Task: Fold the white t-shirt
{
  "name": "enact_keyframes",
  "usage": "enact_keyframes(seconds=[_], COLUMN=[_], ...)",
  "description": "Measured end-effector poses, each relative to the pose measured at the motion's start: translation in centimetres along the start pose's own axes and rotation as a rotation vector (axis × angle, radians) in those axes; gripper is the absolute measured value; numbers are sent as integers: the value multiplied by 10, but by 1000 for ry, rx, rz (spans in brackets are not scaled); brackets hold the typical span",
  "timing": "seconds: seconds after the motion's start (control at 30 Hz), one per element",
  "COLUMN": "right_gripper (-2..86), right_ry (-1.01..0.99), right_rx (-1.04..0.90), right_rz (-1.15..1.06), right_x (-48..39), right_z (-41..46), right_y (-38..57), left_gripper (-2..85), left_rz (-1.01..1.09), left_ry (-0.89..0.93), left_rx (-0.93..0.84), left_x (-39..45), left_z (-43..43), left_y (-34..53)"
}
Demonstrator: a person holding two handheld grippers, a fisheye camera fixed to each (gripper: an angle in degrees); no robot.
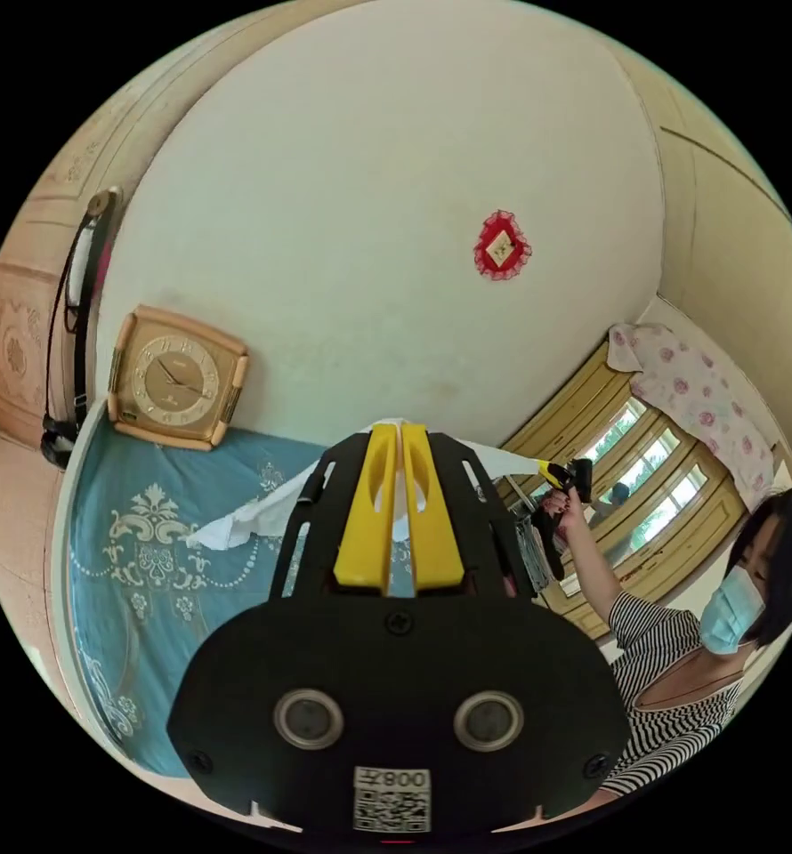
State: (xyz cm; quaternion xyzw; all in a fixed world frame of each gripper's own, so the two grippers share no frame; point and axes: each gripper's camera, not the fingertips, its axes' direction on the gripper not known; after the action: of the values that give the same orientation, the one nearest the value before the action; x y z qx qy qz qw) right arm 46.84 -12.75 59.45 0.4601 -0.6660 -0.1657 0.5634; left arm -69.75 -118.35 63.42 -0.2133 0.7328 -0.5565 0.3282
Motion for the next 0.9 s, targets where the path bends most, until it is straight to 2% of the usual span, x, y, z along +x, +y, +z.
enact_keyframes(seconds=[0.1, 0.17, 0.3, 0.43, 0.5, 0.67, 0.77, 0.9], right_gripper=[4, 4, 4, 4, 4, 4, 4, 4], right_ry=[-23, -15, -41, -28, -25, -30, 2, 58], right_rx=[43, 45, -25, -103, -196, -335, -442, -522], right_rz=[-108, -134, -49, 38, 151, 441, 586, 640], right_x=[-54, -74, -69, -44, -12, 61, 94, 110], right_z=[-35, -47, -44, -24, 2, 50, 73, 81], right_y=[3, 25, 107, 192, 255, 379, 437, 462], left_gripper=[8, 8, 8, 8, 8, 8, 8, 8], left_rz=[104, 126, 92, -32, -110, -528, -646, -637], left_ry=[-25, -15, -11, -20, -32, -35, -51, -123], left_rx=[57, 81, 49, -86, -149, -278, -308, -401], left_x=[64, 97, 110, 78, 52, -57, -82, -91], left_z=[-54, -86, -109, -105, -96, -69, -64, -59], left_y=[3, 36, 106, 210, 263, 433, 488, 504])
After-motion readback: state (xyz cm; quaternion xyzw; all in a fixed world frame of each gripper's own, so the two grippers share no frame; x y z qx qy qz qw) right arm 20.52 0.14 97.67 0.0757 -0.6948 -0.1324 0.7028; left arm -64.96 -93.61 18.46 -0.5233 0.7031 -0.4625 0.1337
